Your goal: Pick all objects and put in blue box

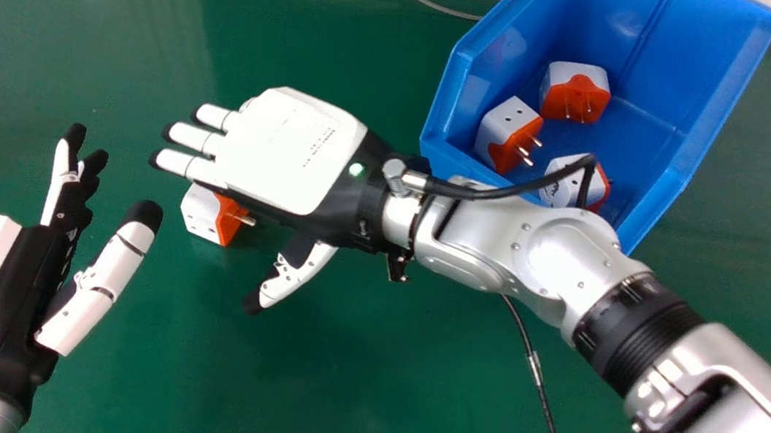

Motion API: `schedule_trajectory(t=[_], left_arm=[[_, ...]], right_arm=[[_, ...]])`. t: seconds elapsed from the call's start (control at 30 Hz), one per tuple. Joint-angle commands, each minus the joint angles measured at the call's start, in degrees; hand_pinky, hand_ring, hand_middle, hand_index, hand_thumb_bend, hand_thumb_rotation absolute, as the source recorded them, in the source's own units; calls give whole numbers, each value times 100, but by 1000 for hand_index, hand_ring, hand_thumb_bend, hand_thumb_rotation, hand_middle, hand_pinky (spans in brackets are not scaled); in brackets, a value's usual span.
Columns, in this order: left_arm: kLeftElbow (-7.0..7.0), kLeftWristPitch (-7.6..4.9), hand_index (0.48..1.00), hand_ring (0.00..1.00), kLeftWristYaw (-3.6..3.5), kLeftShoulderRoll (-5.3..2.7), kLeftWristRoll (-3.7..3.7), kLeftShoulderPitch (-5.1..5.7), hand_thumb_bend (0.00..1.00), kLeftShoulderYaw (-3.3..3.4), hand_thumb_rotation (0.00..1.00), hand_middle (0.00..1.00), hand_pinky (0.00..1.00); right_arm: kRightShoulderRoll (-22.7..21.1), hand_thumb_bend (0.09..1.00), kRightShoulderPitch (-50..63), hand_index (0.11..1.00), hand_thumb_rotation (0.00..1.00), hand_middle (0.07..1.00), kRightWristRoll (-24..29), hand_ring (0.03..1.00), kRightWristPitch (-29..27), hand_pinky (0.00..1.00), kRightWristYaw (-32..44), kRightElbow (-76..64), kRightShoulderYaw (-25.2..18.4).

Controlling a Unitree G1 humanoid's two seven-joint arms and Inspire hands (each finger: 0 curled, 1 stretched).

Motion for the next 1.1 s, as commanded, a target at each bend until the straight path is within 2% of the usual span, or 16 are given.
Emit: schedule_trajectory(t=[0.0,0.13,0.23,0.3,0.33,0.4,0.43,0.53,0.67,0.7,0.8,0.93,1.07], left_arm=[[-253,0,1000,1000,73,-42,90,61,424,-40,850,1000,982],[-324,41,1000,1000,67,-44,109,83,419,-84,843,1000,981],[-375,48,1000,1000,91,-90,138,115,422,-127,839,1000,970],[-420,74,1000,1000,93,-132,121,136,421,-148,823,1000,973],[-445,76,1000,1000,105,-146,151,157,421,-166,822,1000,977],[-460,50,1000,1000,120,-163,172,179,417,-185,827,1000,989],[-479,62,1000,1000,123,-184,157,198,417,-194,826,1000,991],[-517,39,1000,1000,157,-237,199,243,426,-237,838,1000,985],[-542,-6,1000,1000,179,-265,273,300,428,-277,855,1000,985],[-563,-1,1000,1000,181,-289,255,321,427,-289,851,1000,988],[-629,2,1000,1000,197,-334,266,389,443,-325,843,1000,986],[-711,2,1000,1000,216,-381,295,474,483,-370,851,1000,982],[-794,-2,1000,998,229,-410,335,538,483,-422,857,1000,974]], right_arm=[[141,510,-481,940,718,961,-172,938,21,836,-232,158,174],[344,499,-768,924,736,938,-426,909,77,827,-757,679,475],[485,488,-958,904,713,916,-598,886,143,795,-1181,1037,705],[583,489,-1055,900,695,908,-646,883,198,789,-1318,1237,796],[629,492,-1097,901,682,909,-669,884,233,794,-1362,1322,841],[746,497,-1188,908,681,912,-684,889,320,797,-1420,1499,915],[803,502,-1231,906,676,911,-657,889,343,796,-1414,1580,927],[926,504,-1359,904,634,917,-622,894,379,805,-1315,1749,984],[1020,501,-1446,918,646,936,-620,911,417,818,-1329,1896,1050],[1038,503,-1465,919,650,938,-631,911,433,819,-1332,1928,1075],[1060,511,-1515,917,671,939,-661,911,482,823,-1404,2005,1173],[1060,508,-1567,903,652,928,-681,901,544,803,-1531,2078,1273],[1053,521,-1587,889,638,914,-729,884,605,798,-1762,2197,1404]])
